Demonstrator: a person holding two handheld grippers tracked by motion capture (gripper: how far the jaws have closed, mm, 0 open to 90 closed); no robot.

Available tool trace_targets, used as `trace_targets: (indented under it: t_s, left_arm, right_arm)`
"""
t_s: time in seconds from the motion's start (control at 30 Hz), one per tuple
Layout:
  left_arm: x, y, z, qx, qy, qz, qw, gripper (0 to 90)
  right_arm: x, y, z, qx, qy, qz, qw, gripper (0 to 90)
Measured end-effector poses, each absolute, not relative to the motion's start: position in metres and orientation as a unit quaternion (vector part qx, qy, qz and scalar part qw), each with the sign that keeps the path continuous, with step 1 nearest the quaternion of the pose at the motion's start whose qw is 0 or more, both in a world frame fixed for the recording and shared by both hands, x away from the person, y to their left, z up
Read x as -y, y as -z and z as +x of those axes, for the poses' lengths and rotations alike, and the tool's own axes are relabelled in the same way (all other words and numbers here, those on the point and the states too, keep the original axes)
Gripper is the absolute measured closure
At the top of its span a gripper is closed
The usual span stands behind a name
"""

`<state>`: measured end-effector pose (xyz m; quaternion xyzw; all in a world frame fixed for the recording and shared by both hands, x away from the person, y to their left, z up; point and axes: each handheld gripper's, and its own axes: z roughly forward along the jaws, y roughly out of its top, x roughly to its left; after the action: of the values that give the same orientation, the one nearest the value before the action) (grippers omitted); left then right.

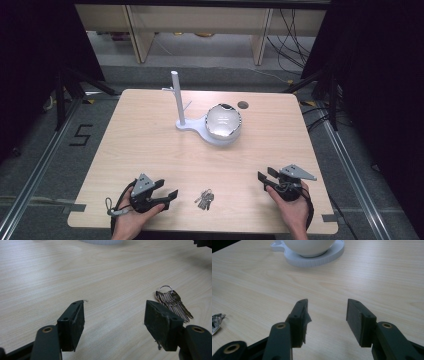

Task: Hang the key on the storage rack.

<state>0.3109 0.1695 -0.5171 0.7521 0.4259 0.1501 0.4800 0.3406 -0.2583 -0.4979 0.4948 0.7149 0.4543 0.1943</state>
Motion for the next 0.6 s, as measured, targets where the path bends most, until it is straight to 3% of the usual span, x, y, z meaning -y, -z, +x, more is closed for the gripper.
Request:
trace_targets:
  t_s: [0.13, 0.33, 0.6]
  left_arm:
    - [-0.166, 0.516, 0.311, -0.423, -0.146, 0.754, 0.481, 32.2]
    - [-0.164, 0.516, 0.309, -0.422, -0.143, 0.756, 0.48, 32.1]
    - [-0.163, 0.517, 0.308, -0.422, -0.14, 0.76, 0.474, 32.0]
  right_arm:
    - [0.257, 0.495, 0.342, -0.727, -0.442, 0.491, 0.188, 57.9]
    - [0.244, 0.483, 0.344, -0.743, -0.423, 0.501, 0.134, 62.8]
    - [0.23, 0.475, 0.346, -0.77, -0.385, 0.499, 0.099, 65.5]
